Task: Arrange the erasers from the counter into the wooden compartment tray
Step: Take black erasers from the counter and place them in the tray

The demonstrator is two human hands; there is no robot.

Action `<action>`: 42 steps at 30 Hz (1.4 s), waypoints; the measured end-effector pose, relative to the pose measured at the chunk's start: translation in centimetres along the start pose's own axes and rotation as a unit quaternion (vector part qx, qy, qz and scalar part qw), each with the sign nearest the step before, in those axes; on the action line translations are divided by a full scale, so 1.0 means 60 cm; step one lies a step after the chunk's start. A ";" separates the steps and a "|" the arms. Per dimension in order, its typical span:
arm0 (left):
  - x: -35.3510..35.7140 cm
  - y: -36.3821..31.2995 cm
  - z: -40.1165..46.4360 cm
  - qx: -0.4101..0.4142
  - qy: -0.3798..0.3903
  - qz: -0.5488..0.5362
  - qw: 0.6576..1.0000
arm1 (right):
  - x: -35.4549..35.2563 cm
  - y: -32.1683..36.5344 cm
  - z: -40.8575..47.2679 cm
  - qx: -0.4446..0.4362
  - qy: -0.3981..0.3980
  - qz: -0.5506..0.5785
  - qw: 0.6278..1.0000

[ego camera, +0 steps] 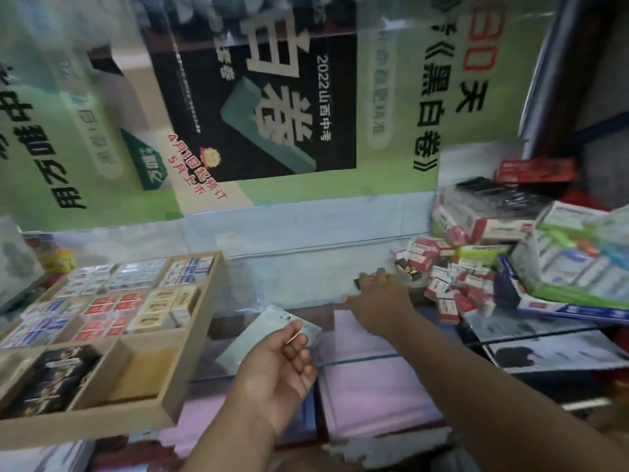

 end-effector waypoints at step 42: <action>0.033 -0.011 0.060 -0.039 -0.005 -0.147 0.988 | -0.023 -0.017 -0.020 -0.060 0.151 0.112 0.980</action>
Point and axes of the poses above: each hand's wrist, its own z-axis towards the middle knuckle, its own x-axis out of the palm, y = z × x, the point moved 8 cm from there along z, towards the middle knuckle, and after that the axes turned 12 degrees about x, right-handed, at the moved point
